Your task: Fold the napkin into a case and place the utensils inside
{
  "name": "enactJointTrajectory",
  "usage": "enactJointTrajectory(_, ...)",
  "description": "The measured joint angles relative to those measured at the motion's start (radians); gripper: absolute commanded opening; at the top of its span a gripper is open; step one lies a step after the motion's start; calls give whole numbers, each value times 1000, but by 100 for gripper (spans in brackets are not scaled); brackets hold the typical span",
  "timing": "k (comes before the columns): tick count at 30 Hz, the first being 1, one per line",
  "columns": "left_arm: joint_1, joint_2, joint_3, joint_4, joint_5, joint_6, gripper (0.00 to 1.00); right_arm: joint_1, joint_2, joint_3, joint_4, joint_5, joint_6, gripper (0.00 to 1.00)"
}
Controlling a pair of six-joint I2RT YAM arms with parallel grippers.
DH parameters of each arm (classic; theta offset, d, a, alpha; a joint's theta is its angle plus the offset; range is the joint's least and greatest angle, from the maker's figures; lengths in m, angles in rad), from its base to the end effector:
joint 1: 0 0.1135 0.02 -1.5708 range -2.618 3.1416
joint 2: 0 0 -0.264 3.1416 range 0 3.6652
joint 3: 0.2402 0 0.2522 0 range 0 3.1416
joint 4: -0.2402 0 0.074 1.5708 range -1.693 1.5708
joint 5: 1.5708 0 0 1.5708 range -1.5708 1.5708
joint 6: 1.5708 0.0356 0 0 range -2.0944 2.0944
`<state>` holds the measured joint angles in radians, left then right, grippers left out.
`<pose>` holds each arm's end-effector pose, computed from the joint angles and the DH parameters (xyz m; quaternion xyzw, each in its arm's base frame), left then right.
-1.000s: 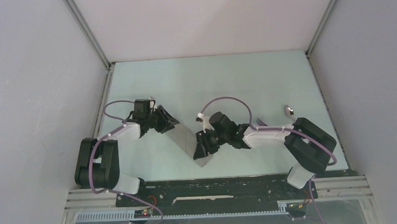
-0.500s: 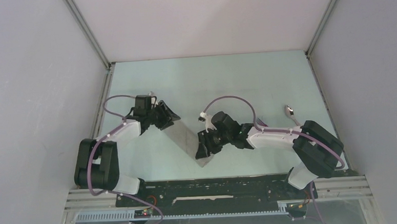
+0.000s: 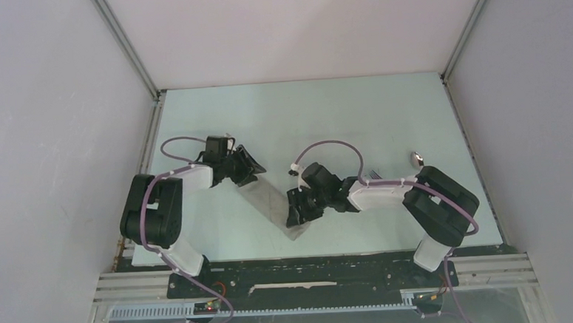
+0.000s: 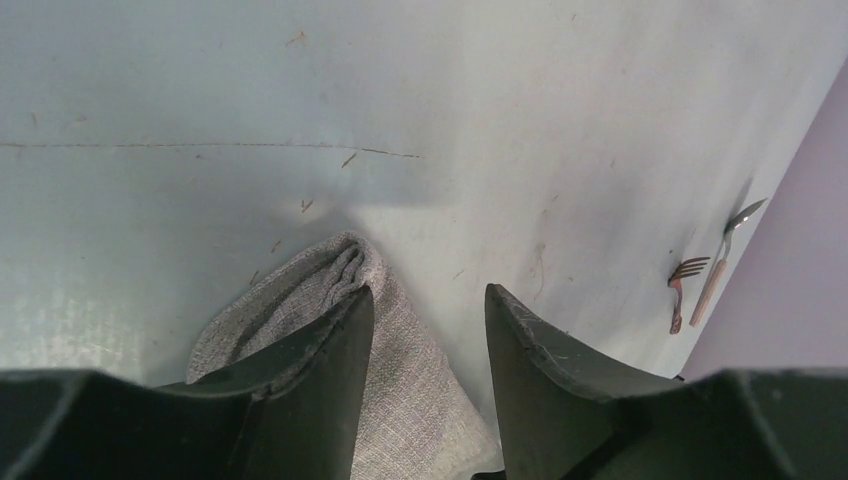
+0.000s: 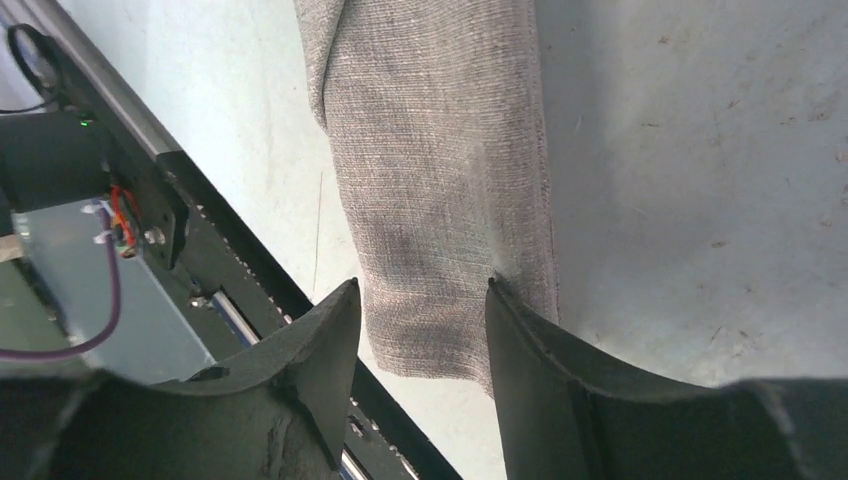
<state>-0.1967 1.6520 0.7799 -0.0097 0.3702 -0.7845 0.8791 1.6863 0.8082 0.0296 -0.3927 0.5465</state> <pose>0.3045 -0.0738 0.1449 -0.2085 0.9035 -0.3092 0.2112 0.1960 0.2580 0.1454 -0.2199 0.8934 0.3647 0.1428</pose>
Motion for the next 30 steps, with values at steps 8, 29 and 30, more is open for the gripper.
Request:
enactJointTrajectory(8, -20, -153, 6, -132, -75, 36, 61, 136, -91, 134, -269, 225, -32, 67)
enactJointTrajectory(29, -50, -885, -144, -504, -52, 141, 66, 306, 98, 196, -161, 285, 203, 66)
enactJointTrajectory(30, -50, -906, -157, -516, -51, 140, 67, 310, 96, 196, -162, 287, 204, 66)
